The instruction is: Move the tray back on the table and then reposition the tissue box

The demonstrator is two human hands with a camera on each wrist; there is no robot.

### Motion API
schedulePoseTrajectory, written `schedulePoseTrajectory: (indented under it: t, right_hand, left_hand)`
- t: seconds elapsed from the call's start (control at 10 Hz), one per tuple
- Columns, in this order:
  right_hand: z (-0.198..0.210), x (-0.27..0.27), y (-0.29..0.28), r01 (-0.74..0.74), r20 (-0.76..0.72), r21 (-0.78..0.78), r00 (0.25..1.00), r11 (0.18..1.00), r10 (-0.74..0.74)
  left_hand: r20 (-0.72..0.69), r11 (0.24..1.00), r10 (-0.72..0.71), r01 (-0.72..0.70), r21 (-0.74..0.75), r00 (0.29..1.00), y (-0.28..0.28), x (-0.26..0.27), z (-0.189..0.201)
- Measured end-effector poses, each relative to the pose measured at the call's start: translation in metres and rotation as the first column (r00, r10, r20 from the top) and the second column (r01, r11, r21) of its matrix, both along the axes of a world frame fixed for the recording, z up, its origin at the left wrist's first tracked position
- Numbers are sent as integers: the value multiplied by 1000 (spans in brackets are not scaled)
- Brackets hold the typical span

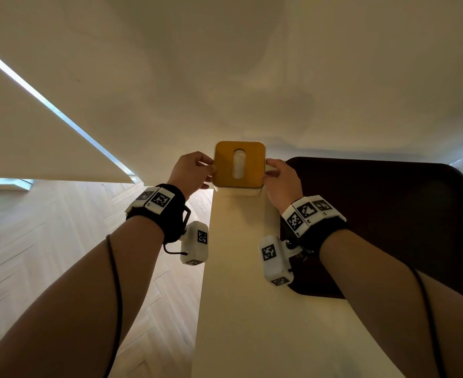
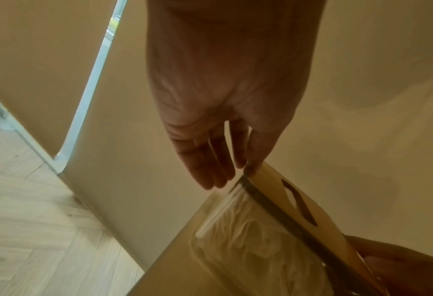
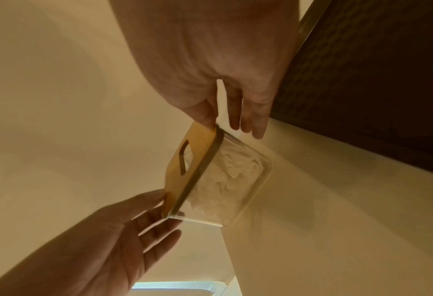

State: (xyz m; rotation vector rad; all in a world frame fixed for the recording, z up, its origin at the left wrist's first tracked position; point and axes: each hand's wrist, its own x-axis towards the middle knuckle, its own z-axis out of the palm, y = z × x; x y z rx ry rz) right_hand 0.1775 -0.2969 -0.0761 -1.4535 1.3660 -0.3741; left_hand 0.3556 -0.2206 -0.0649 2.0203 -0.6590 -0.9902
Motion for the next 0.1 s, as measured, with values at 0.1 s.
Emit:
schedulePoseTrajectory:
  t: [0.1]
  right_hand:
    - [6, -12, 4, 61, 15, -23, 998, 998, -61]
  left_hand:
    - [64, 993, 119, -117, -30, 991, 13, 3, -4]
